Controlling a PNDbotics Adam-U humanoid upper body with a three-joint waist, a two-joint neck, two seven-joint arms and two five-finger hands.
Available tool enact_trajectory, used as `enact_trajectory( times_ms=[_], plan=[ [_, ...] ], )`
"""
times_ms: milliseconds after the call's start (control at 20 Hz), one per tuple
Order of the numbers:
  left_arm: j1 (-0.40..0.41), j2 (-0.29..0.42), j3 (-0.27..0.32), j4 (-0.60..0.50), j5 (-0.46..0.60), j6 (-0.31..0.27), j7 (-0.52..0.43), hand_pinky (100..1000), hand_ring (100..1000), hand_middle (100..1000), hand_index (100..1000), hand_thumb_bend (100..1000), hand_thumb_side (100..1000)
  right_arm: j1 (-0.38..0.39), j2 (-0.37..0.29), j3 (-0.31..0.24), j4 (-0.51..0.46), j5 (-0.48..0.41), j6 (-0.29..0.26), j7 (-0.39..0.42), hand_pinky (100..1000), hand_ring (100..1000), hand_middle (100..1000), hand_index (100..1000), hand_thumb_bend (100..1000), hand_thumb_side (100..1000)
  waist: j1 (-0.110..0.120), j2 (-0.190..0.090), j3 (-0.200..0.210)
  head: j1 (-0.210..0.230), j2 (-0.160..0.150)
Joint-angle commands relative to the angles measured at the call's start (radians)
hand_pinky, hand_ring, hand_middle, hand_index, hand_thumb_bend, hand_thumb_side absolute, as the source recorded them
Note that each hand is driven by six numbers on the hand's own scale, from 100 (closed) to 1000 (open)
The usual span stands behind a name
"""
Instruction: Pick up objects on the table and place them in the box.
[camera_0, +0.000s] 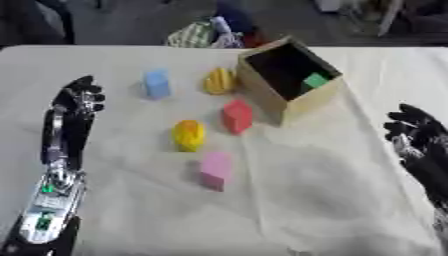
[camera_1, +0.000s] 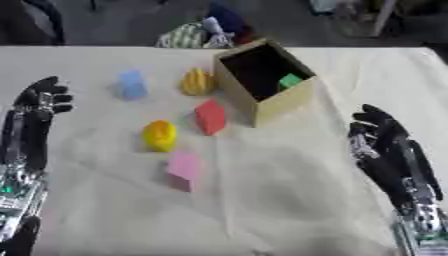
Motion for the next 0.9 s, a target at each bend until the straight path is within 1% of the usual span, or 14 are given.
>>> enact_trajectory(
  times_ms=[50, 150, 200, 300, 350, 400, 500, 600, 650, 700, 750, 800, 850, 900],
  plan=[
    [-0.037, 0.089, 0.001, -0.002, -0.002, 0.017, 0.001, 680, 666, 623, 798, 100, 651, -0.009, -0.008, 0.0, -0.019, 0.006, -0.001, 0.002, 777, 795, 780, 892, 100, 439, -0.01, -0.024, -0.003, 0.001, -0.003],
    [-0.079, 0.16, -0.008, 0.023, -0.013, 0.041, -0.001, 682, 669, 624, 801, 100, 619, -0.008, -0.01, 0.001, -0.017, 0.006, -0.001, 0.004, 777, 795, 780, 892, 100, 439, -0.009, -0.027, -0.005, 0.003, -0.003],
    [-0.102, 0.192, -0.013, 0.036, -0.025, 0.053, -0.004, 688, 675, 629, 806, 100, 588, -0.007, -0.01, 0.002, -0.017, 0.006, -0.001, 0.004, 777, 795, 780, 892, 100, 439, -0.008, -0.029, -0.007, 0.004, -0.003],
    [-0.16, 0.263, -0.024, 0.066, -0.07, 0.081, -0.021, 695, 684, 642, 813, 100, 551, -0.005, -0.01, 0.003, -0.016, 0.006, -0.001, 0.006, 777, 795, 780, 892, 100, 439, -0.008, -0.032, -0.01, 0.004, -0.003],
    [-0.195, 0.302, -0.034, 0.084, -0.097, 0.094, -0.037, 700, 689, 650, 820, 100, 577, -0.005, -0.01, 0.005, -0.016, 0.005, -0.001, 0.007, 777, 795, 779, 892, 100, 443, -0.008, -0.034, -0.013, 0.004, -0.003],
    [-0.23, 0.337, -0.045, 0.102, -0.123, 0.105, -0.058, 708, 697, 666, 832, 105, 506, -0.004, -0.01, 0.006, -0.015, 0.005, -0.001, 0.008, 777, 795, 779, 892, 100, 438, -0.007, -0.035, -0.015, 0.005, -0.003],
    [-0.305, 0.409, -0.071, 0.148, -0.188, 0.119, -0.115, 723, 710, 687, 844, 143, 456, -0.003, -0.012, 0.007, -0.014, 0.005, -0.001, 0.01, 777, 795, 779, 892, 100, 439, -0.006, -0.038, -0.02, 0.007, -0.003],
    [-0.396, 0.477, -0.11, 0.218, -0.254, 0.124, -0.198, 741, 723, 710, 861, 200, 437, -0.002, -0.012, 0.011, -0.013, 0.004, -0.001, 0.013, 777, 795, 779, 892, 100, 439, -0.003, -0.041, -0.028, 0.004, -0.003],
    [-0.448, 0.506, -0.134, 0.265, -0.293, 0.122, -0.251, 762, 740, 736, 877, 265, 415, -0.002, -0.013, 0.014, -0.012, 0.004, -0.001, 0.016, 777, 795, 780, 892, 100, 439, -0.002, -0.042, -0.033, 0.004, -0.003],
    [-0.496, 0.525, -0.155, 0.314, -0.337, 0.114, -0.305, 772, 746, 747, 885, 300, 404, -0.001, -0.013, 0.016, -0.012, 0.004, -0.001, 0.018, 777, 795, 779, 891, 100, 439, -0.002, -0.043, -0.036, 0.004, -0.003],
    [-0.547, 0.537, -0.178, 0.372, -0.387, 0.103, -0.365, 781, 753, 757, 892, 345, 388, -0.001, -0.013, 0.018, -0.011, 0.003, -0.001, 0.02, 777, 795, 779, 891, 100, 439, -0.001, -0.044, -0.042, 0.005, -0.003],
    [-0.596, 0.54, -0.199, 0.436, -0.436, 0.09, -0.427, 785, 757, 763, 894, 378, 383, 0.0, -0.013, 0.019, -0.01, 0.003, -0.001, 0.021, 777, 795, 779, 891, 100, 438, -0.001, -0.046, -0.046, 0.005, -0.003],
    [-0.643, 0.534, -0.218, 0.505, -0.482, 0.075, -0.491, 793, 762, 777, 901, 429, 369, 0.0, -0.014, 0.02, -0.009, 0.002, -0.001, 0.022, 777, 795, 779, 891, 100, 437, -0.001, -0.046, -0.05, 0.005, -0.003],
    [-0.687, 0.524, -0.232, 0.57, -0.529, 0.056, -0.551, 793, 762, 777, 901, 429, 369, 0.001, -0.015, 0.021, -0.007, 0.002, 0.0, 0.023, 777, 795, 779, 891, 100, 437, -0.001, -0.047, -0.052, 0.004, -0.003]
  ],
)
